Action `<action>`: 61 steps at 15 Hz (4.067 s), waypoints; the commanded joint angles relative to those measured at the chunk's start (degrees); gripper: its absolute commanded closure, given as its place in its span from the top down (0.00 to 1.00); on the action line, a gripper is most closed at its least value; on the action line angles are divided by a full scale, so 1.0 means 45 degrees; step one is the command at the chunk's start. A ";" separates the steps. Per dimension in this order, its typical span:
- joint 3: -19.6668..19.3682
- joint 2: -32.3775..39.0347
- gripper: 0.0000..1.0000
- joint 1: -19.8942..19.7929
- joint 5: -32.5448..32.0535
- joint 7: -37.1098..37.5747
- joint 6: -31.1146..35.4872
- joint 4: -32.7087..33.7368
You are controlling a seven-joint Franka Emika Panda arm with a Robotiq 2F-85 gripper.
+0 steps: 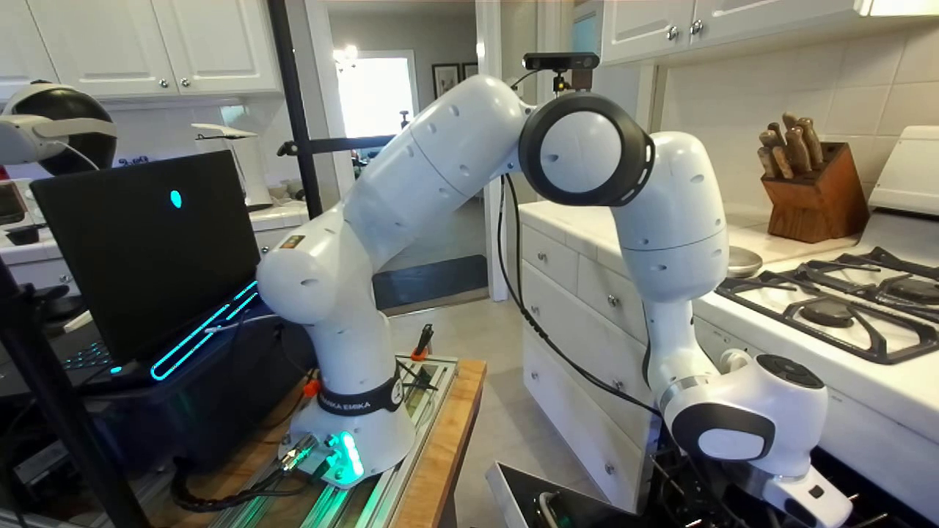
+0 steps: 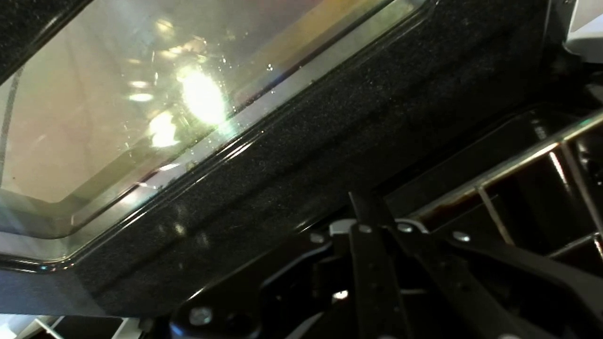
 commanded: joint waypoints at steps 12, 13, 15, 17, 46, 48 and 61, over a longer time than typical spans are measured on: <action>0.0355 0.0038 0.00 -0.0003 -0.0294 -0.1488 0.2473 -0.0495; 0.0380 0.0041 0.00 -0.0029 -0.0284 -0.1575 0.2642 -0.0541; 0.0417 0.0080 0.00 -0.0074 -0.0273 -0.1719 0.2915 -0.0574; 0.0365 0.0057 0.00 -0.0053 -0.0279 -0.1786 0.3056 -0.0618; 0.0106 0.0522 0.00 -0.0156 -0.1093 -0.3460 0.3926 0.0173; 0.0116 0.0534 0.00 -0.0167 -0.1084 -0.3462 0.3884 0.0236; -0.0254 0.0300 0.00 0.0288 -0.0947 -0.3118 0.2568 0.0240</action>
